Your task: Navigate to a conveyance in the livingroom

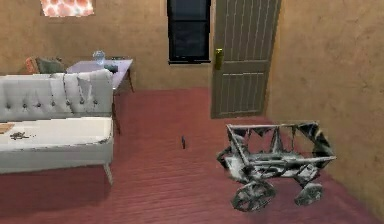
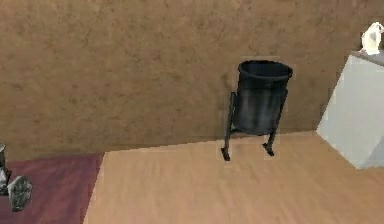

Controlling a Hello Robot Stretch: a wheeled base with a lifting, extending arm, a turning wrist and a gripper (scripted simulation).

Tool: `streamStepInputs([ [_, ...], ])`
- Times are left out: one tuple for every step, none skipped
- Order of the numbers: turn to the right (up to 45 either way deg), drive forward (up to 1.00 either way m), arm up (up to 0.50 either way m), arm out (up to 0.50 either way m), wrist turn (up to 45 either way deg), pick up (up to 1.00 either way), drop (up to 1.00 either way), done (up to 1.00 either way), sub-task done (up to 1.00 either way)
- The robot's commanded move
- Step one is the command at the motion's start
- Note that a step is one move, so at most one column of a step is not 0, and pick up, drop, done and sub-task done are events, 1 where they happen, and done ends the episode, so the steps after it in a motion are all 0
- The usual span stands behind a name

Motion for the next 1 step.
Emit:
streamStepInputs([
  [15.0,0.00,0.00,0.00,0.0,0.00,0.00,0.00,0.00],
])
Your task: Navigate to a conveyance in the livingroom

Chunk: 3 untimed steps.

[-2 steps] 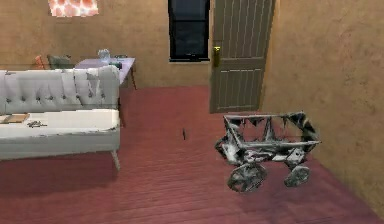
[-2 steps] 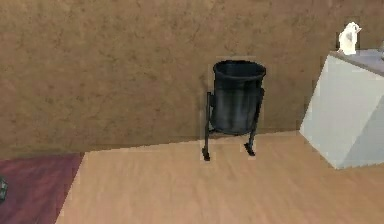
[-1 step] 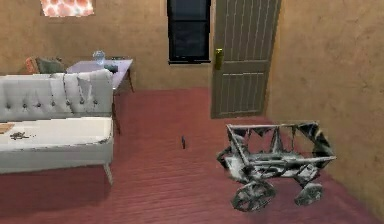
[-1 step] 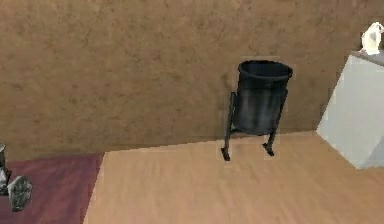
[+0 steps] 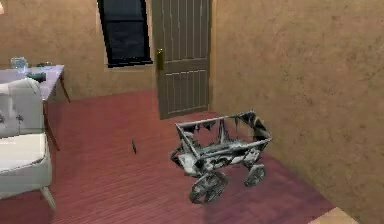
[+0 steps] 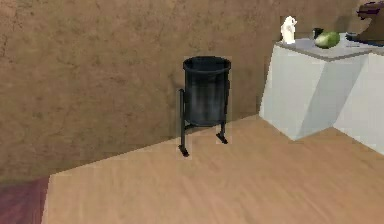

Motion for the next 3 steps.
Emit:
streamStepInputs([
  [0.0,0.30,0.00,0.00,0.0,0.00,0.00,0.00,0.00],
  [9.0,0.00,0.00,0.00,0.0,0.00,0.00,0.00,0.00],
  [0.0,0.00,0.00,0.00,0.0,0.00,0.00,1.00,0.00],
])
